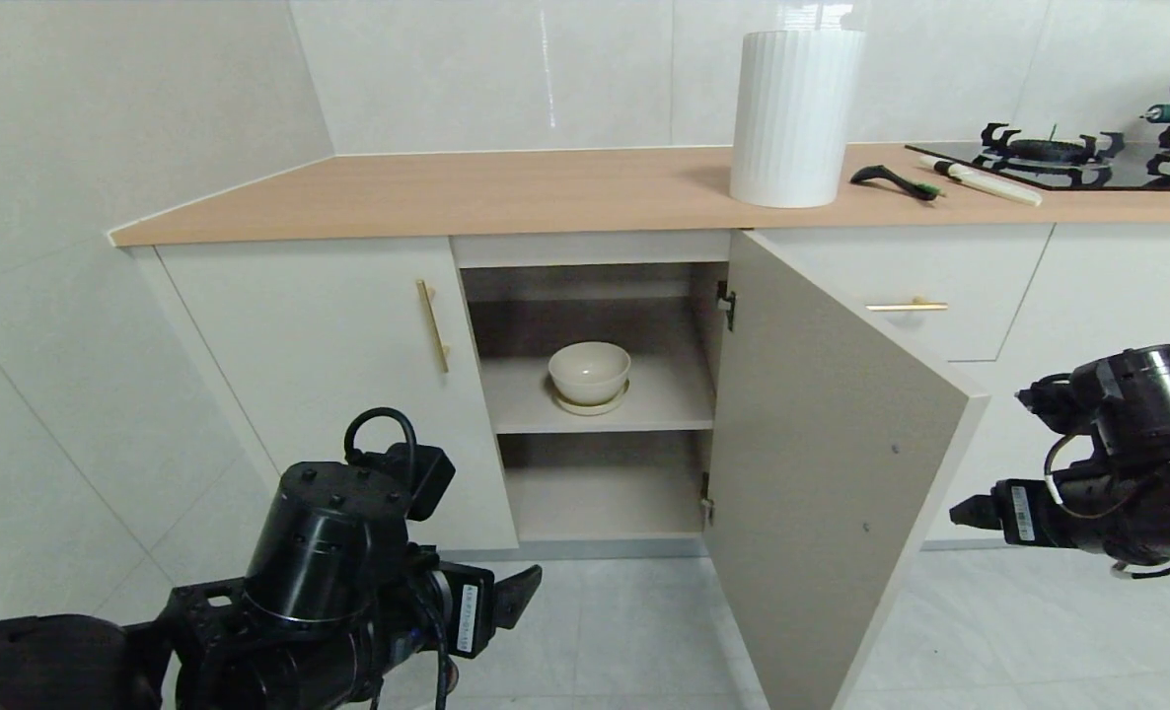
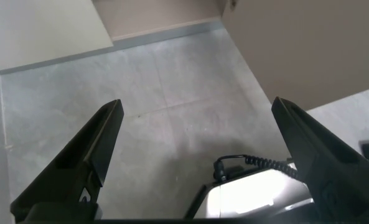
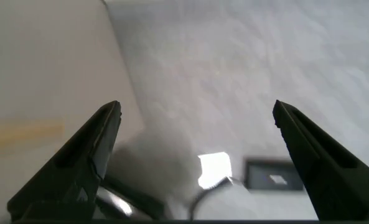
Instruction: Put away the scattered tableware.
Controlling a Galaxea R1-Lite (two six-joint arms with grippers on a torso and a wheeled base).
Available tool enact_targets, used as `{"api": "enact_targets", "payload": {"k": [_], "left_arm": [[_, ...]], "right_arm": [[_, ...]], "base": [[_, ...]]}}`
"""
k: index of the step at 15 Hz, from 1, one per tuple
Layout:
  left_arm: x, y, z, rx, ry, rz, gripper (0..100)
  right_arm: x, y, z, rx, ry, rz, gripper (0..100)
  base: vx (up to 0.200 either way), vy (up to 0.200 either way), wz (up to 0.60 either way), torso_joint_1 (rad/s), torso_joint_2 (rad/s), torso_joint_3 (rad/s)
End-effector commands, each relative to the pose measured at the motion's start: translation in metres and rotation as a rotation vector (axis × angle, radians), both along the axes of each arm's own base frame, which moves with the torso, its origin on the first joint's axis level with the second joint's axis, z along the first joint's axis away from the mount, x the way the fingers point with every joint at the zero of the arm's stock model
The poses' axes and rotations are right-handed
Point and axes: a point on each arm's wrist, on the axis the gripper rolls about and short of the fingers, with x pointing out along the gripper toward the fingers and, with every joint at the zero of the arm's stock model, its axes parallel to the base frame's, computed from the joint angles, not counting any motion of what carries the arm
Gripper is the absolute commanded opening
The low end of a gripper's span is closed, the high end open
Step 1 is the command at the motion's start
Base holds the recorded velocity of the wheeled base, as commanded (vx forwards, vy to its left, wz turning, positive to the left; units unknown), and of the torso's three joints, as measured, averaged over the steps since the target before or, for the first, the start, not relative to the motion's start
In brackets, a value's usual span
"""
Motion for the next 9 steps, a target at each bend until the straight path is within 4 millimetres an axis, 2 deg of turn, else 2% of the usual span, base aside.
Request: {"api": "enact_targets", "payload": {"k": [1,4,9], "left_arm": [[0.0,0.001,0.003,-0.009,-0.012,0.004,100],[0.0,0.001,0.004,-0.016,-0.022,0.004,100],[0.001,0.001,0.007,-0.019,-0.032,0.002,100]], "right_arm": [[0.013,0.005,-0.024,0.032,0.023,0.007,100],[0.026,0.011,-0.035,0.06,-0.02,0.0,100],[0.023,0.032,-0.031,0.157,-0.052,0.066,100]], "base": [[0.0,0.0,0.0,0.0,0.0,0.0],[0.0,0.0,0.0,0.0,0.0,0.0],[0.0,0.0,0.0,0.0,0.0,0.0]]}}
